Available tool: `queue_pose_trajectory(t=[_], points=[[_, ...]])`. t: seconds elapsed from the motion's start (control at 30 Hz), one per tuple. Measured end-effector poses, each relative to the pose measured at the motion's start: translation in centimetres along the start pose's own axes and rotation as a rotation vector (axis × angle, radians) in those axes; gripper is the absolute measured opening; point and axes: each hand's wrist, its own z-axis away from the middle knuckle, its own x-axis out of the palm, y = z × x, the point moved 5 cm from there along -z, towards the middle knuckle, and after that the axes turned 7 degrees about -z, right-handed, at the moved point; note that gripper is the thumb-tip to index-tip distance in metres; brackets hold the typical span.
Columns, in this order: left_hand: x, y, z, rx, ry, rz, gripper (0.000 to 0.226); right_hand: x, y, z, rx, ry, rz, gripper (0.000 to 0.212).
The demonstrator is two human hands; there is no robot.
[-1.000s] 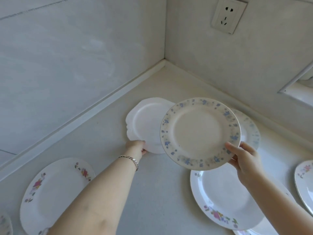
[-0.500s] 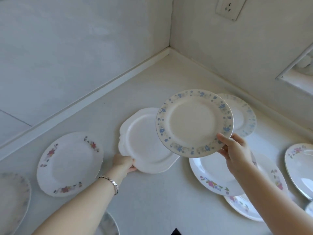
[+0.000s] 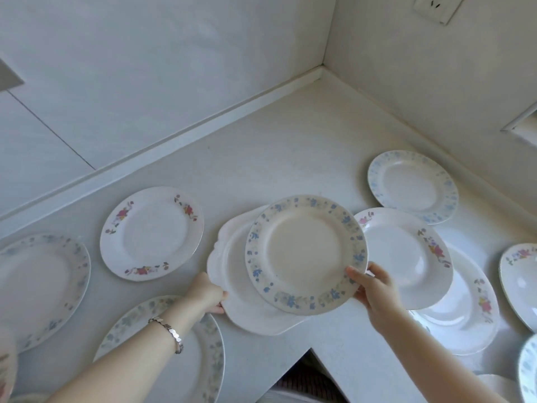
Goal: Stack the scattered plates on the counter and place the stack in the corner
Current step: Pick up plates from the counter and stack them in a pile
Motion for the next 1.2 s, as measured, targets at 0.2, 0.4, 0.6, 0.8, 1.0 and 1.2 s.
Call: queue_pose_trajectory(t=[0.2, 0.4, 0.6, 0.8, 1.0, 1.2], points=[[-0.2, -0.4, 0.4, 0.016, -0.002, -0.059, 0.020, 1.3, 4.4, -0.2, 0.124, -0.018, 0.012, 0.005], [-0.4, -0.3, 0.3, 0.012, 0.003, -0.050, 0.023, 2.2, 5.7, -0.9, 0.119, -0.037, 0.098, 0.009], [-0.4, -0.5, 0.1, 0.050, 0.052, -0.128, 0.028, 2.5, 5.9, -1.6, 0.115, -0.033, 0.642, 0.018], [-0.5, -0.4, 0.3, 0.094, 0.074, -0.234, 0.023, 2.3, 5.1, -1.6, 0.051, -0.052, 1.169, 0.039], [-1.2, 1.1, 1.8, 0.249, 0.279, -0.451, 0.032, 1.9, 4.3, -1.5, -0.122, 0.077, 1.212, 0.045], [-0.8, 2.5, 1.0, 0.334, 0.238, -0.439, 0.051, 2.5, 5.1, -2.0, -0.003, 0.061, 0.677, 0.054]])
